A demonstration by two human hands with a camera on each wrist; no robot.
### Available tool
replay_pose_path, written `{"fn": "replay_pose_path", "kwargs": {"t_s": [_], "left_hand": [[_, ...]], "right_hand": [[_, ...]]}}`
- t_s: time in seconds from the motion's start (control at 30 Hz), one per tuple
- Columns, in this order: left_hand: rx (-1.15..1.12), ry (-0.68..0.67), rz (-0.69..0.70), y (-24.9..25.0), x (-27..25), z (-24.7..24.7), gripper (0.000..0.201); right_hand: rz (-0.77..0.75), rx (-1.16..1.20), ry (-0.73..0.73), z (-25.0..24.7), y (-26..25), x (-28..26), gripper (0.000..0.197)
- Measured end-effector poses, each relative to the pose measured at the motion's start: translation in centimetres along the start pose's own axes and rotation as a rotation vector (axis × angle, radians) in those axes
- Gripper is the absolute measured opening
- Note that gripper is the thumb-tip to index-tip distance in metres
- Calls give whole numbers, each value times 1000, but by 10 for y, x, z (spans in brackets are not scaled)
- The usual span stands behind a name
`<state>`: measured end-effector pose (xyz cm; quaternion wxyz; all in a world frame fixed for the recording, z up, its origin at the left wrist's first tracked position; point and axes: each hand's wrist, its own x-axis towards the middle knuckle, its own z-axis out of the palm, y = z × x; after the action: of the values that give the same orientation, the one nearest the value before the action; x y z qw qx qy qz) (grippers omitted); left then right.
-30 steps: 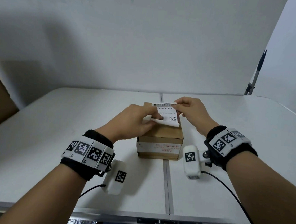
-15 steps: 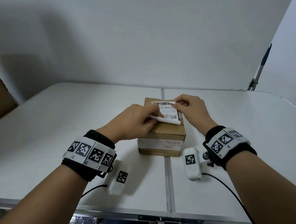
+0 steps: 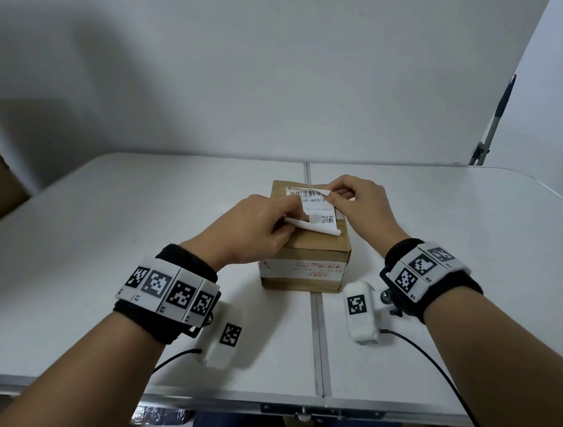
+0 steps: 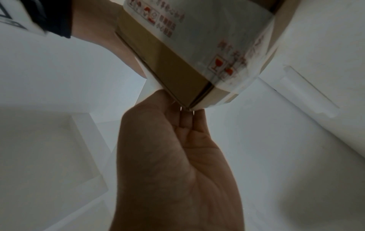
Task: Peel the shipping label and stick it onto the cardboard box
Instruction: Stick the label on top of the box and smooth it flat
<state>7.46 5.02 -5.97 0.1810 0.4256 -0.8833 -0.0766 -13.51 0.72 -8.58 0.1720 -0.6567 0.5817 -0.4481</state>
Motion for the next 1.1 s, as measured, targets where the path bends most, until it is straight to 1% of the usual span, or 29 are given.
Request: {"fn": "replay_pose_path", "kwargs": {"t_s": [0.1, 0.2, 0.4, 0.47, 0.6, 0.7, 0.77, 0.9, 0.97, 1.0, 1.1], "left_hand": [[25, -5, 10, 2, 0, -2, 19], [66, -67, 17, 5, 1, -6, 21], [109, -120, 72, 13, 13, -5, 40], [76, -115, 88, 15, 17, -1, 41], [-9, -105, 88, 13, 23, 8, 38], [-67, -111, 95, 7, 21, 12, 40], [-115, -89, 110, 4, 17, 15, 39], [-144, 21, 119, 2, 14, 20, 41], [-153, 61, 105, 2, 13, 22, 41], [-159, 77, 104, 1, 13, 23, 40], [-175, 111, 112, 1, 11, 24, 39]], "right_hand": [[-2, -3, 3, 1, 1, -1, 7], [-4, 10, 12, 1, 3, -2, 10], [5, 12, 1, 0, 0, -4, 12], [1, 16, 1, -1, 0, -5, 12], [-7, 25, -5, -4, -1, -8, 14], [-12, 24, -24, -7, -3, -12, 23], [-24, 23, -31, -10, -6, -16, 29], [-29, 53, 21, -20, -11, -25, 19], [-77, 36, 38, -25, -11, -33, 34], [-102, 27, 24, -27, -11, -38, 40], [-161, 4, -72, -28, -10, -48, 47]]}}
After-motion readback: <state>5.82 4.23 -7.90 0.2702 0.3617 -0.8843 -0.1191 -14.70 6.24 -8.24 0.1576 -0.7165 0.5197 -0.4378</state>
